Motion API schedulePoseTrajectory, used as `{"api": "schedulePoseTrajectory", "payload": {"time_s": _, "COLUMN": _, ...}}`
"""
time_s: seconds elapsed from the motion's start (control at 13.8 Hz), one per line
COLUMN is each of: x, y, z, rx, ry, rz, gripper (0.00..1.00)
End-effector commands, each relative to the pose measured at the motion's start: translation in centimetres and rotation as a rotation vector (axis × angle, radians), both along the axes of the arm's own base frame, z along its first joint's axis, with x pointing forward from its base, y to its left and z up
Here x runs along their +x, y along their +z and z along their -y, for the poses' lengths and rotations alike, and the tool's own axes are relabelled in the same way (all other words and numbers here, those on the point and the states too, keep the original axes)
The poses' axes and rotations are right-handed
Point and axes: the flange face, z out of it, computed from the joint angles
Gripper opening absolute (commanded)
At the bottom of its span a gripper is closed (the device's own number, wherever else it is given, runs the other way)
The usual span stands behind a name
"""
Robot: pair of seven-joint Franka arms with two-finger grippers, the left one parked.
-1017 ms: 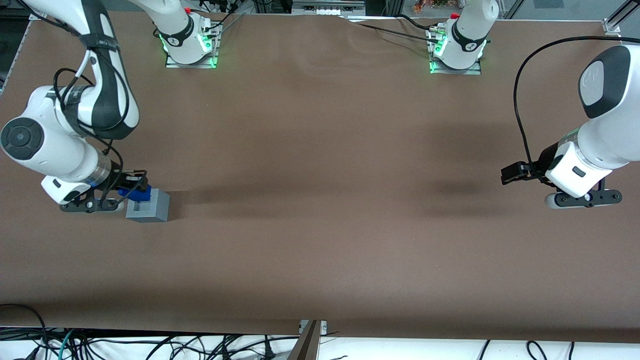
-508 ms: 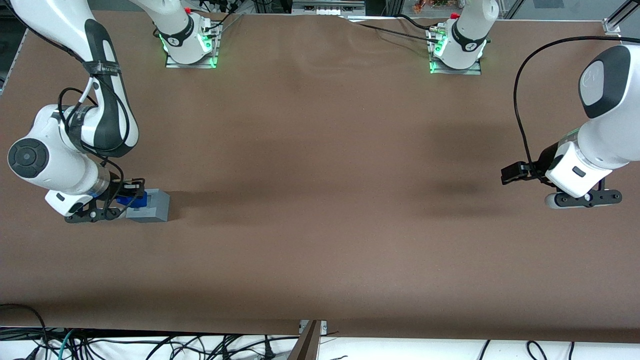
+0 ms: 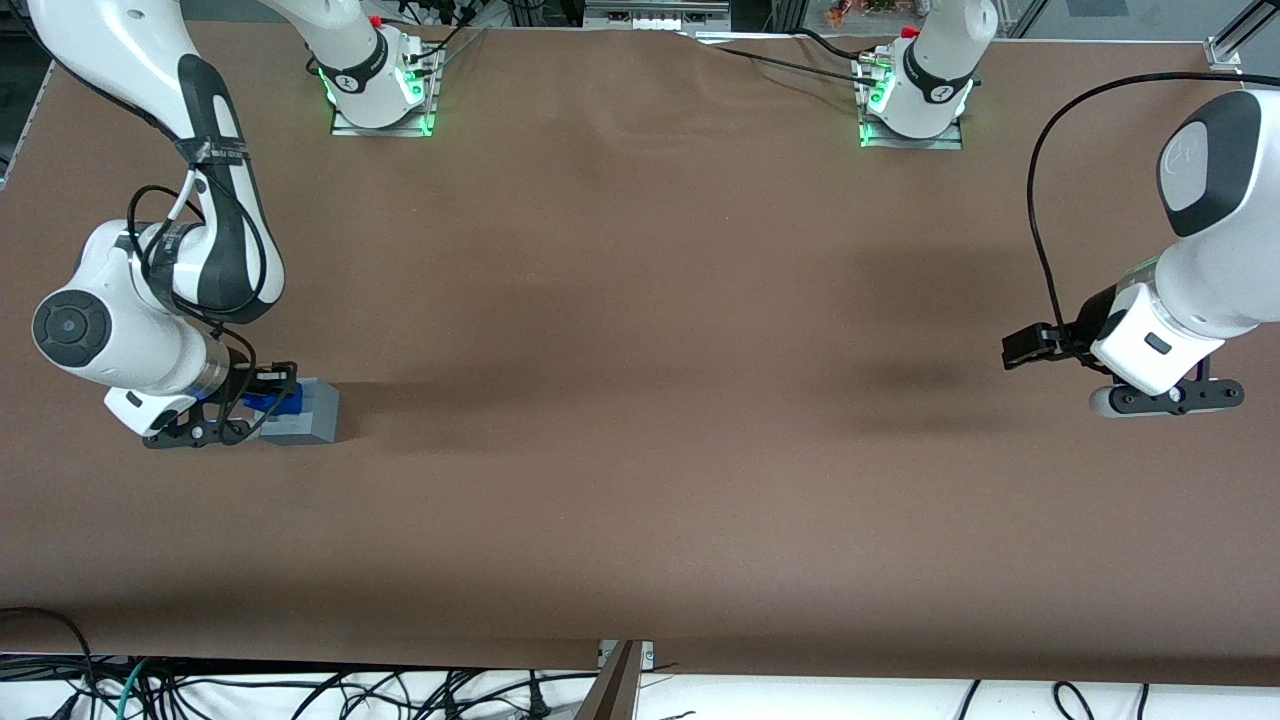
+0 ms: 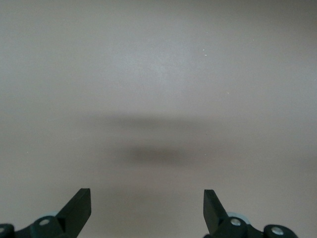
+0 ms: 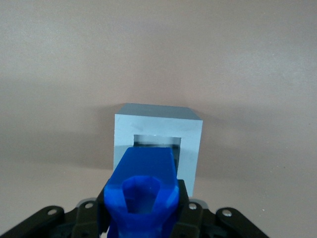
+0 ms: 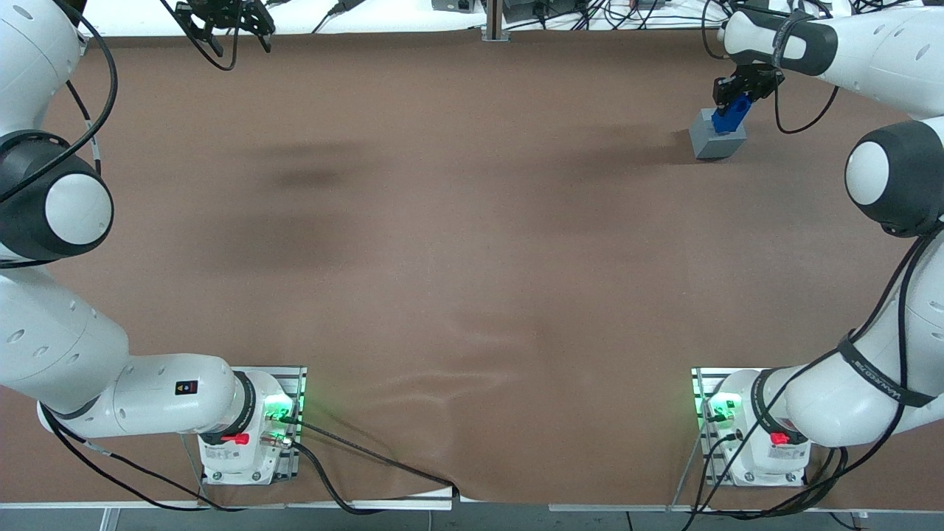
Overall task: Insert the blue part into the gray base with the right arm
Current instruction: 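Lower the blue part into the gray base's square hole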
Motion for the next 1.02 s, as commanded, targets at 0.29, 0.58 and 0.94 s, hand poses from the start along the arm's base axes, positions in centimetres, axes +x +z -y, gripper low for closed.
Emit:
{"api": "schedulePoseTrajectory", "payload": {"time_s": 0.29, "x": 0.5, "y": 0.2, "z": 0.3, "rx": 0.022, "ry": 0.007, "rz": 0.009, "gripper": 0.08}}
{"api": "schedulePoseTrajectory", "payload": {"time_s": 0.58, "x": 0.5, "y": -0.3, "z": 0.3, "rx": 0.019, "ry": 0.011, "rz": 0.006, "gripper": 0.08}}
{"api": "schedulePoseTrajectory", "payload": {"time_s": 0.94, "x": 0.5, "y": -0.8, "z": 0.3, "rx": 0.017, "ry": 0.011, "rz": 0.000, "gripper": 0.08}}
